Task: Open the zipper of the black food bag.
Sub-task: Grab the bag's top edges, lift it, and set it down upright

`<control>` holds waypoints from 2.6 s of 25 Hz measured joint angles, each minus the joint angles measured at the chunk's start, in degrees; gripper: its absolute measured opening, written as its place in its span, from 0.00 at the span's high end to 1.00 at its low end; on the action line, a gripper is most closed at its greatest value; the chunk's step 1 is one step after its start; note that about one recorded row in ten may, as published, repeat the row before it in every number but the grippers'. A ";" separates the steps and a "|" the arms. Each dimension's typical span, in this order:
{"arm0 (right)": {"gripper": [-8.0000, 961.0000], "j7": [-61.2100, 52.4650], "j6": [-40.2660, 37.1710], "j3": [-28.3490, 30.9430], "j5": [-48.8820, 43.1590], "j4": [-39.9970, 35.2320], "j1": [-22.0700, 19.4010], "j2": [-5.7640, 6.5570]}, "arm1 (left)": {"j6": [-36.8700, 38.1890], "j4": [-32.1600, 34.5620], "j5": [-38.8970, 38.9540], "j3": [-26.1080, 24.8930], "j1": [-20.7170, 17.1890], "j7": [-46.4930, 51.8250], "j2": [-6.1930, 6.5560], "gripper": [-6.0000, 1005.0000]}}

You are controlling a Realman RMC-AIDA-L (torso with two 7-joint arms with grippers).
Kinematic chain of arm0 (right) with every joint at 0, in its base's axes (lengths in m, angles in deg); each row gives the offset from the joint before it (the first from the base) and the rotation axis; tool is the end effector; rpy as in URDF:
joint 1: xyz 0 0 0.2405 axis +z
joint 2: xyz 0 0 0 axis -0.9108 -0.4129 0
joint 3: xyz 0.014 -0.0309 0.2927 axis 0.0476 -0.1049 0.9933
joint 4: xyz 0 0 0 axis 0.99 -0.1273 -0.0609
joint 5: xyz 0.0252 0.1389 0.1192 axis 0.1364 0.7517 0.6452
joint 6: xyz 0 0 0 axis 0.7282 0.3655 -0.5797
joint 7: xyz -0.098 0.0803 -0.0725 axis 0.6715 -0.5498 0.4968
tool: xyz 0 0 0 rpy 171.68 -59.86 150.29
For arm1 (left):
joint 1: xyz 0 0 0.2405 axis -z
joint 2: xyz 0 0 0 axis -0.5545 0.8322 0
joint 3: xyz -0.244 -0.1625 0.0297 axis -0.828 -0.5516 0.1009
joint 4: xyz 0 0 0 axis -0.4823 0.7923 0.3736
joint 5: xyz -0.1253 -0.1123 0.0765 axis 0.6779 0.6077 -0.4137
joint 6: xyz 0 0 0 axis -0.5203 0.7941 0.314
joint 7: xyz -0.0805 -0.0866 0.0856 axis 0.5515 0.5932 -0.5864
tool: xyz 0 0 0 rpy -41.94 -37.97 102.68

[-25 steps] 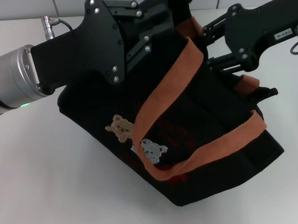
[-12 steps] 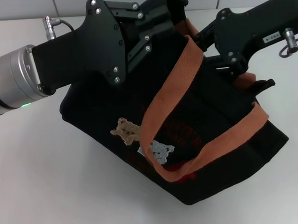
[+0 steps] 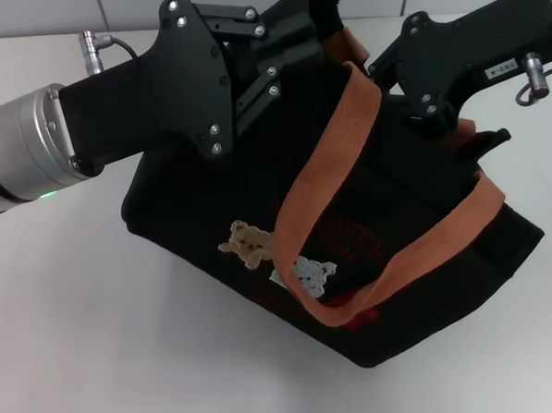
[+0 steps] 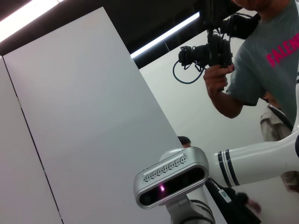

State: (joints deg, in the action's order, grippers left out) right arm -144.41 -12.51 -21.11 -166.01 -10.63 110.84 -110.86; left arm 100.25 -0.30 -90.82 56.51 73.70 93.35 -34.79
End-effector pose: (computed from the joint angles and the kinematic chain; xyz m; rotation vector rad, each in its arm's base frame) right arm 0.1407 0.3707 0.0170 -3.0613 -0.0058 0.2934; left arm -0.1796 0.3201 -0.0055 -2.3387 0.5638 -1.4145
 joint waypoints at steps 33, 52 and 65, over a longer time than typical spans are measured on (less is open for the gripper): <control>0.99 -2.81 -12.98 0.08 -0.91 -10.86 -6.26 0.68 | -1.34 -0.02 2.16 -0.87 -1.12 -0.54 0.03 0.99; 0.99 -3.16 -13.61 2.60 -0.22 -12.27 -7.96 0.86 | -15.28 1.64 4.36 -0.87 -12.24 9.51 1.67 0.95; 0.99 -3.26 -14.53 6.27 1.22 -12.83 -11.16 0.46 | -18.76 1.74 4.32 4.75 -12.14 13.06 2.12 0.59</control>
State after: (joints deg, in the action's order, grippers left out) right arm -147.67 -27.04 -14.83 -164.79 -23.46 99.68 -110.40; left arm 81.49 1.45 -86.50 61.27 61.56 106.41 -32.67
